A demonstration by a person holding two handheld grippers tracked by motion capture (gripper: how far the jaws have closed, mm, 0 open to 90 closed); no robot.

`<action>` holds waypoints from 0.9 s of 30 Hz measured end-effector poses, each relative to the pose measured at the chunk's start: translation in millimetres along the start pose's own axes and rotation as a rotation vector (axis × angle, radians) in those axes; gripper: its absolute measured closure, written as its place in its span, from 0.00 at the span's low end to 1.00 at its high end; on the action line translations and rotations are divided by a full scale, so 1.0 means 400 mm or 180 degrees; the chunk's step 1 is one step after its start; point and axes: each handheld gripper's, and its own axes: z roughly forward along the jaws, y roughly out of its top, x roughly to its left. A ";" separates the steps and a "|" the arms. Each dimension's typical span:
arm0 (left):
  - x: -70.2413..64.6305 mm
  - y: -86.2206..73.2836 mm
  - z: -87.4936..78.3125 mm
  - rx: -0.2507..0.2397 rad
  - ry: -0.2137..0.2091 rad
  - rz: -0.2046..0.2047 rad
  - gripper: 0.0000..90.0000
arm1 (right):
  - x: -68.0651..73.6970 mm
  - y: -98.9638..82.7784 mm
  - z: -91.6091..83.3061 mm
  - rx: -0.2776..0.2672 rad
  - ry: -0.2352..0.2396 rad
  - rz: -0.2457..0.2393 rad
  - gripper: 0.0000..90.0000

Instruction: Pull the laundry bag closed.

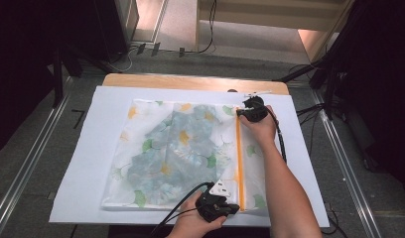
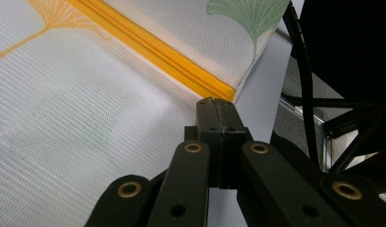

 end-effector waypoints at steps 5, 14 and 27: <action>0.001 0.000 -0.001 0.0018 -0.0010 -0.0003 1.00 | -0.014 0.017 0.019 -0.0021 -0.0020 0.0175 1.00; 0.004 0.000 0.000 -0.0001 -0.0040 -0.0013 1.00 | -0.016 0.047 0.032 0.0003 -0.0119 0.0191 1.00; 0.013 0.000 -0.001 -0.0005 -0.0131 -0.0099 1.00 | -0.005 -0.001 0.003 -0.0204 0.0230 0.0207 0.62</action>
